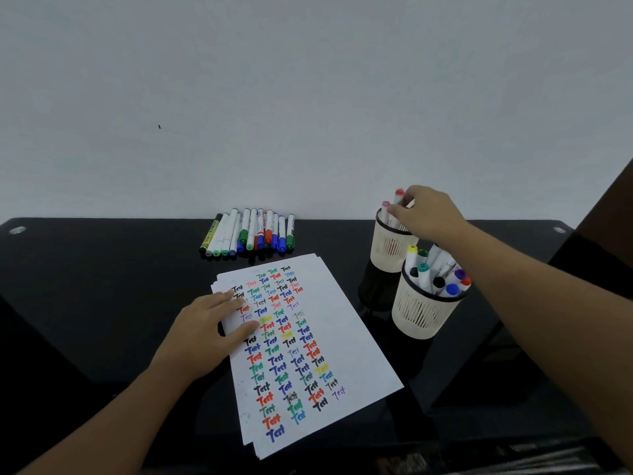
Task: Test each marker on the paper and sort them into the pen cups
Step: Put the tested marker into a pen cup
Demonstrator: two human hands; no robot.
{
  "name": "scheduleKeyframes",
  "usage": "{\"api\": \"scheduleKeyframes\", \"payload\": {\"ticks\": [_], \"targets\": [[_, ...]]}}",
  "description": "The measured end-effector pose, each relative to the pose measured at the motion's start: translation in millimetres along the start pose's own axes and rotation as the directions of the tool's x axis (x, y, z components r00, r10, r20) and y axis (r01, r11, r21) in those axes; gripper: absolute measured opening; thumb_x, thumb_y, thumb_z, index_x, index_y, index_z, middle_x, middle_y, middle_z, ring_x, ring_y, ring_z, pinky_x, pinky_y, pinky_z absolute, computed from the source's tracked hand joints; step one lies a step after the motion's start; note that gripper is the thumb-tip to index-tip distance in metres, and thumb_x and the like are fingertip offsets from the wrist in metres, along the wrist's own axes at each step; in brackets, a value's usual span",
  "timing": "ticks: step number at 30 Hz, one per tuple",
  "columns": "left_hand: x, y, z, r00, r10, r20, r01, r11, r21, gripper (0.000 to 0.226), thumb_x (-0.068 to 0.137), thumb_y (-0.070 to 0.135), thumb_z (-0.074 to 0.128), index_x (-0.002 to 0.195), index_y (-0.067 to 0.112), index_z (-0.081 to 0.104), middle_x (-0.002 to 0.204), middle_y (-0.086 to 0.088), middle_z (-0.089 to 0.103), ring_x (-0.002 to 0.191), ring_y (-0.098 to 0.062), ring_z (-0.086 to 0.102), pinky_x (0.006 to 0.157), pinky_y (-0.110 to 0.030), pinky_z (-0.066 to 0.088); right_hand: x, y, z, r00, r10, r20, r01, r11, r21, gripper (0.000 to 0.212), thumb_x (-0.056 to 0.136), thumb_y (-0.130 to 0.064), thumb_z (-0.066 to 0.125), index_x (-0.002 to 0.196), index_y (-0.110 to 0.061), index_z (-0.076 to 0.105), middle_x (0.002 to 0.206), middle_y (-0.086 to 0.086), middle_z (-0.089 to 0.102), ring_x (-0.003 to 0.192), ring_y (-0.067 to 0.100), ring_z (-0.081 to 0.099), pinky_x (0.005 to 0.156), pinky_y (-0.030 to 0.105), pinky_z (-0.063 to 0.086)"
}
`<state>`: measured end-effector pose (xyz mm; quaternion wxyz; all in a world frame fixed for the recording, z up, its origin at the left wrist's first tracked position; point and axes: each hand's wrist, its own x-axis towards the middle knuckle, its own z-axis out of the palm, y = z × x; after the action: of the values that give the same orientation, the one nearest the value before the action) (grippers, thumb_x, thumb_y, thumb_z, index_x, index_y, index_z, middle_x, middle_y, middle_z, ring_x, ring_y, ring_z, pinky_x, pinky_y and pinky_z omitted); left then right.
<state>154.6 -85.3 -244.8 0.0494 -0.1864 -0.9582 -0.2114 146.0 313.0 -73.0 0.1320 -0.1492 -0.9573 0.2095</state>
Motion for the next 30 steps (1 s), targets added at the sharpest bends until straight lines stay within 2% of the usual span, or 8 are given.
{"api": "scheduleKeyframes", "payload": {"ticks": [5,10,14,17,20,22,26,30], "targets": [[-1,2,-1,1.000,0.006,-0.005,-0.006,1.000,0.006,0.098,0.072,0.097,0.029,0.142,0.035,0.057,0.151,0.011,0.049,0.141,-0.009,0.039,0.116,-0.037,0.032,-2,-3,0,0.999,-0.006,-0.043,0.008,0.999,0.047,0.033,0.098,-0.052,0.062,0.111,-0.021,0.063,0.103,0.000,0.068,0.095,0.022,0.065,0.075,0.038,0.055],[-1,3,-2,1.000,0.000,0.006,0.000,1.000,0.005,0.100,0.072,0.098,0.028,0.143,0.034,0.056,0.153,0.010,0.048,0.141,-0.009,0.037,0.116,-0.036,0.030,-8,-27,1,0.988,-0.109,-0.108,0.117,0.991,0.064,0.022,0.098,-0.046,0.061,0.108,-0.027,0.060,0.082,-0.006,0.070,0.084,0.016,0.067,0.077,0.038,0.056],[-2,4,-3,0.999,-0.017,0.027,0.017,1.000,0.003,0.104,0.071,0.098,0.027,0.149,0.032,0.049,0.158,0.007,0.041,0.147,-0.014,0.030,0.121,-0.040,0.026,-21,-64,11,0.966,-0.257,-0.042,0.260,0.960,0.106,0.014,0.100,-0.040,0.061,0.103,-0.026,0.065,0.080,-0.008,0.068,0.083,0.011,0.064,0.074,0.033,0.052],[-2,6,-4,0.998,-0.028,0.058,0.027,0.999,0.018,0.100,0.075,0.095,0.030,0.152,0.034,0.044,0.162,0.007,0.035,0.150,-0.014,0.024,0.123,-0.040,0.021,-25,-89,32,0.920,-0.374,0.113,0.370,0.927,0.056,0.011,0.102,-0.036,0.059,0.106,-0.030,0.066,0.086,-0.010,0.067,0.087,0.015,0.065,0.079,0.034,0.054],[-2,7,-5,0.998,-0.033,0.062,0.033,0.999,0.013,0.091,0.079,0.088,0.037,0.151,0.034,0.044,0.162,0.007,0.035,0.150,-0.013,0.024,0.124,-0.040,0.021,-17,-102,70,0.844,-0.382,0.377,0.431,0.901,-0.053,0.022,0.104,-0.030,0.056,0.124,-0.030,0.064,0.115,-0.007,0.064,0.107,0.018,0.061,0.094,0.036,0.051],[-2,6,-6,0.997,-0.030,0.064,0.029,1.000,0.011,0.089,0.080,0.087,0.037,0.151,0.034,0.046,0.162,0.007,0.036,0.150,-0.013,0.025,0.123,-0.040,0.021,-10,-104,98,0.824,-0.335,0.457,0.423,0.900,-0.104,0.031,0.105,-0.024,0.054,0.135,-0.029,0.060,0.131,-0.002,0.062,0.117,0.020,0.057,0.096,0.033,0.048],[-1,5,-5,0.998,-0.027,0.060,0.027,1.000,-0.001,0.086,0.081,0.086,0.041,0.150,0.035,0.047,0.161,0.007,0.036,0.149,-0.012,0.024,0.124,-0.039,0.020,4,-98,144,0.852,-0.276,0.446,0.392,0.900,-0.191,0.049,0.103,-0.012,0.052,0.149,-0.030,0.048,0.140,0.007,0.055,0.120,0.027,0.057,0.098,0.038,0.052],[1,3,-3,0.998,-0.027,0.065,0.028,1.000,-0.012,0.097,0.074,0.094,0.030,0.149,0.035,0.048,0.161,0.009,0.036,0.149,-0.011,0.024,0.123,-0.041,0.021,14,-96,173,0.877,-0.241,0.416,0.373,0.888,-0.271,0.066,0.102,-0.012,0.051,0.160,-0.037,0.031,0.148,0.011,0.045,0.127,0.033,0.051,0.102,0.048,0.052]]}}
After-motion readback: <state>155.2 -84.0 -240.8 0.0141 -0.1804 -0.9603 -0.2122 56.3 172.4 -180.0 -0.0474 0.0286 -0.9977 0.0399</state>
